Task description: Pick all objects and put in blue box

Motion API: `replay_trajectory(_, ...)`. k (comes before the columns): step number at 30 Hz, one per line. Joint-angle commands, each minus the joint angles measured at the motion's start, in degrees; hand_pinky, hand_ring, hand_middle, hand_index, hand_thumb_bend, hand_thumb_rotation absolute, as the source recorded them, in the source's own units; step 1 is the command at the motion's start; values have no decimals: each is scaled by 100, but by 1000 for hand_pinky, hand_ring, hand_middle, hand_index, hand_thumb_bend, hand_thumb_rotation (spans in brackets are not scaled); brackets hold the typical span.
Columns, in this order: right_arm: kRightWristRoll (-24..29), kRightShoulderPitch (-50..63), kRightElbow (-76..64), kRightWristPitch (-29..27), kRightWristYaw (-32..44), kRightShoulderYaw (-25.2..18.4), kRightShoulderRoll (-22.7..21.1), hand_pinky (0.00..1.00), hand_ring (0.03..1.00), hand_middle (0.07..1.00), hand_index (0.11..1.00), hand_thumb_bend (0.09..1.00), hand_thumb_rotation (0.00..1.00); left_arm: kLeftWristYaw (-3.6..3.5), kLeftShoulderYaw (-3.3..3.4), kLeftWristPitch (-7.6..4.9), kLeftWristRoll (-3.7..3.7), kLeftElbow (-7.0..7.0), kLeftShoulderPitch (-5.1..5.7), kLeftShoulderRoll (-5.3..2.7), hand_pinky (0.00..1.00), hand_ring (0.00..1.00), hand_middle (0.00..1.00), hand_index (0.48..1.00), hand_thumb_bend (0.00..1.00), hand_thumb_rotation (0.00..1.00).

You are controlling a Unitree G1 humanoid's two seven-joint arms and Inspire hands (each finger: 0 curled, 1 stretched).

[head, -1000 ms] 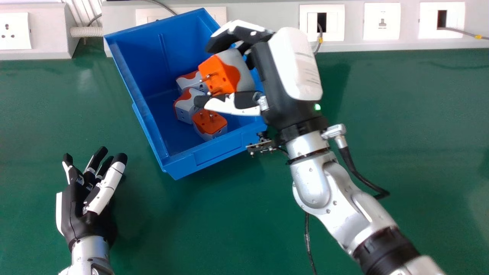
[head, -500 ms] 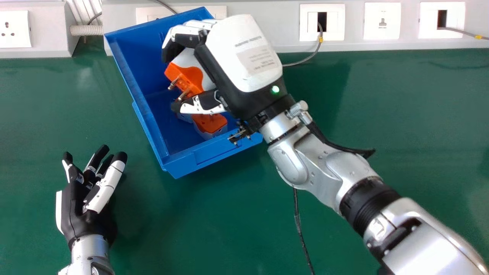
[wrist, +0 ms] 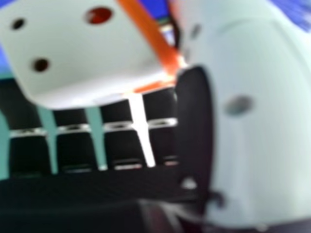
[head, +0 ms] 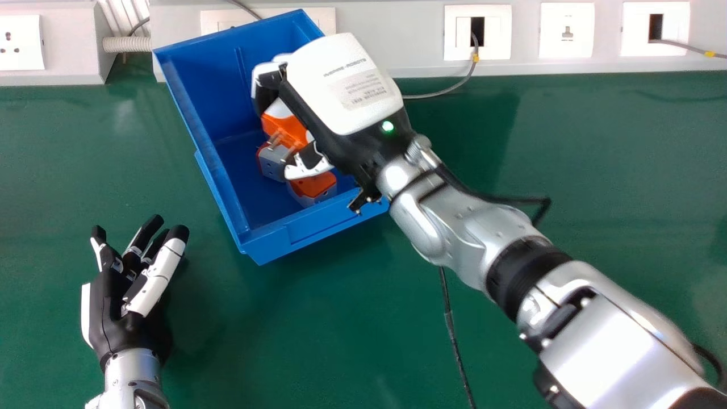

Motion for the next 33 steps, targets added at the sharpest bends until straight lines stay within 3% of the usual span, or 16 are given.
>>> replay_trajectory(1, 177, -353, -401, 470, 176, -85, 119, 938, 980, 983, 982, 973, 154, 531, 132, 1041, -81, 823, 770, -286, 779, 817, 822, 764, 664, 13)
replay_trajectory(2, 174, -289, -488, 527, 119, -77, 103, 938, 980, 983, 982, 973, 154, 562, 113, 1038, -55, 826, 773, -282, 779, 817, 822, 764, 664, 13)
replay_trajectory(3, 173, -233, -562, 563, 53, -69, 87, 968, 990, 992, 991, 987, 221, 571, 105, 1036, -45, 828, 774, -276, 782, 816, 821, 759, 663, 21)
replay_trajectory(6, 181, -101, -743, 572, -147, -15, 8, 996, 999, 999, 999, 1000, 392, 517, 98, 1041, -42, 833, 781, -258, 802, 826, 829, 762, 663, 37)
replay_trajectory(7, 168, -72, -781, 560, -217, 10, -22, 996, 999, 999, 999, 1000, 392, 515, 102, 1051, -48, 833, 777, -258, 802, 826, 829, 762, 663, 37)
replay_trajectory(10, 117, -25, -836, 558, -397, 75, -77, 1000, 1000, 1000, 1000, 1000, 642, 506, 97, 1042, -45, 837, 773, -266, 805, 831, 833, 765, 680, 33)
replay_trajectory(12, 109, -7, -863, 542, -498, 100, -103, 1000, 1000, 1000, 1000, 1000, 749, 501, 81, 1040, -28, 838, 775, -265, 803, 827, 828, 762, 684, 35)
replay_trajectory(15, 140, 43, -940, 468, -629, 96, -137, 1000, 1000, 1000, 1000, 1000, 824, 562, 91, 1085, -36, 847, 755, -263, 803, 826, 828, 768, 677, 37)
replay_trajectory(20, 193, 170, -1118, 282, -754, 65, -225, 1000, 1000, 1000, 1000, 1000, 933, 522, 102, 1110, -56, 846, 758, -269, 822, 831, 829, 753, 681, 30)
replay_trajectory(23, 289, 330, -1353, 73, -852, -24, -311, 1000, 1000, 1000, 1000, 1000, 939, 515, 99, 1101, -53, 845, 773, -277, 823, 833, 831, 758, 670, 26)
replay_trajectory(29, 492, 951, -2286, -386, -1090, -291, -588, 1000, 1000, 1000, 1000, 1000, 949, 582, 92, 1110, -36, 855, 778, -273, 811, 830, 827, 760, 673, 30)
replay_trajectory(33, 525, 1495, -3035, -618, -1257, -421, -809, 1000, 1000, 1000, 1000, 1000, 981, 535, 109, 1127, -59, 850, 779, -260, 815, 830, 828, 754, 664, 26)
